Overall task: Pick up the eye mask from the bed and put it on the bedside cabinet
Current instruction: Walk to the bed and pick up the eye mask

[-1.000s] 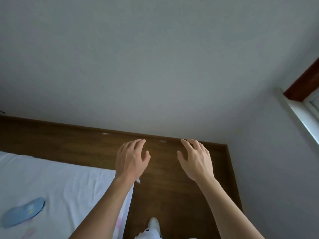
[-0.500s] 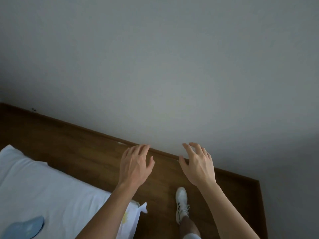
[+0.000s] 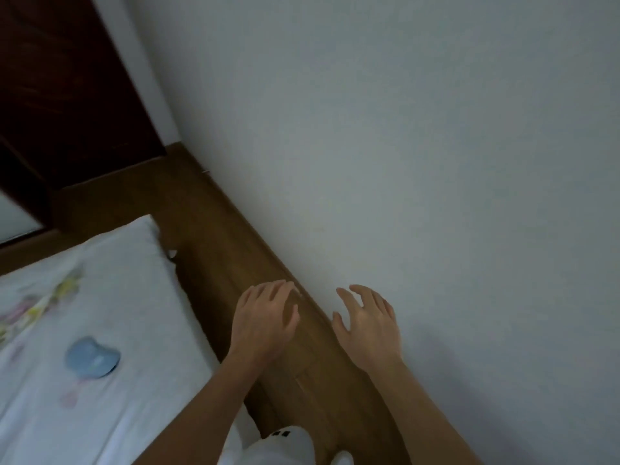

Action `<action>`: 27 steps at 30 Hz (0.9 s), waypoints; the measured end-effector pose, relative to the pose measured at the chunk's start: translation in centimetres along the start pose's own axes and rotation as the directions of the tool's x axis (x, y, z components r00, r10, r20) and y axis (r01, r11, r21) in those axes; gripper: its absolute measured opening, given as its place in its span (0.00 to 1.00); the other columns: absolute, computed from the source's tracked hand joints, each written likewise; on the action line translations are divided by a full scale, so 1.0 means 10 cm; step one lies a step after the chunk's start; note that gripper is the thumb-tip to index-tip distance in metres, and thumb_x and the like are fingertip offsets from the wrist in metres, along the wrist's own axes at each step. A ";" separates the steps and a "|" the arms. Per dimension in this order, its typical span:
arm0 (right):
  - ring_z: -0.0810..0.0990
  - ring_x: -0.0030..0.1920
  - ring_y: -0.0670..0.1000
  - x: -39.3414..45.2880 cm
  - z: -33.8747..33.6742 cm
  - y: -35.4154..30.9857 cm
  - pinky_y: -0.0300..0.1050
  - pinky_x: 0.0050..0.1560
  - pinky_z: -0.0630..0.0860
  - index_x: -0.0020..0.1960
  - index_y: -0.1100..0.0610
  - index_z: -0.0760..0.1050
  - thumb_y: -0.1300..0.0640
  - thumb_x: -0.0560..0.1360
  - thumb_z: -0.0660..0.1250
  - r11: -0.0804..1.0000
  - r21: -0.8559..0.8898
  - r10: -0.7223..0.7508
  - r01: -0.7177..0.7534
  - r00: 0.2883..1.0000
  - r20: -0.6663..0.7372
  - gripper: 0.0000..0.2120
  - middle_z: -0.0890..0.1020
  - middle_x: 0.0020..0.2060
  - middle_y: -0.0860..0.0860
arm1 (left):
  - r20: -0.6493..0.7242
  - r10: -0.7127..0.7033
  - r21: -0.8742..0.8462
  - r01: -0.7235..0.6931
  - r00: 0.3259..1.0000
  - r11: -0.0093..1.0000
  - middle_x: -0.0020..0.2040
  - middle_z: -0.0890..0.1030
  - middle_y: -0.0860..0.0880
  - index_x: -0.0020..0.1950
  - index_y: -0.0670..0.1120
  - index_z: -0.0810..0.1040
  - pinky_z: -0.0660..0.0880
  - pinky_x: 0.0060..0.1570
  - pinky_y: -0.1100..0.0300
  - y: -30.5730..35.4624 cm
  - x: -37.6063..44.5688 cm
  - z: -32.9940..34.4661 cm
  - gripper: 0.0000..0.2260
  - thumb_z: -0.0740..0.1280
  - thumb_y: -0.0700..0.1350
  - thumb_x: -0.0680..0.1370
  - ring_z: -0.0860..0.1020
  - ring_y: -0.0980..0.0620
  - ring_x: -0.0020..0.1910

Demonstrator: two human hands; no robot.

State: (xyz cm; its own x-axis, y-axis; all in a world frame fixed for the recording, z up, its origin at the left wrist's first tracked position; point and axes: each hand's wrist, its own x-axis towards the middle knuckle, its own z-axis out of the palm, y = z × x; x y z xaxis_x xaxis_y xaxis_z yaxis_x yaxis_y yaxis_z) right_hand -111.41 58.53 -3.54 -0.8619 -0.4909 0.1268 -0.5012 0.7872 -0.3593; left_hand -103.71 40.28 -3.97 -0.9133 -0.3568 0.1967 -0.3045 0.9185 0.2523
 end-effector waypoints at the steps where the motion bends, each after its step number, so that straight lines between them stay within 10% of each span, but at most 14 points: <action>1: 0.75 0.68 0.56 0.16 0.04 -0.04 0.56 0.69 0.70 0.68 0.51 0.76 0.48 0.78 0.64 0.999 0.012 -0.049 0.049 0.999 0.011 0.20 0.79 0.67 0.54 | -0.016 -0.046 0.012 0.046 0.999 0.999 0.64 0.81 0.49 0.67 0.50 0.76 0.73 0.66 0.47 -0.07 0.04 -0.01 0.20 0.66 0.55 0.77 0.78 0.48 0.64; 27: 0.80 0.61 0.56 3.22 1.92 -2.77 0.58 0.60 0.78 0.66 0.55 0.77 0.49 0.77 0.66 0.704 0.216 -0.709 0.677 0.649 0.276 0.20 0.82 0.62 0.56 | -0.203 -0.751 -0.028 0.763 0.628 0.646 0.58 0.85 0.46 0.63 0.46 0.80 0.77 0.58 0.48 -3.10 1.09 -0.17 0.17 0.68 0.50 0.75 0.82 0.45 0.56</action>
State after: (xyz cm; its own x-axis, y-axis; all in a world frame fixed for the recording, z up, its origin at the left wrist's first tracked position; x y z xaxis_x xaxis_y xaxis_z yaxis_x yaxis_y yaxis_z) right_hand -123.78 13.71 -7.26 -0.1826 -0.9798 0.0818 -0.9195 0.1407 -0.3670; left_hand -103.78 7.61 -8.00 -0.2900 -0.9486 0.1268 -0.8858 0.3162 0.3397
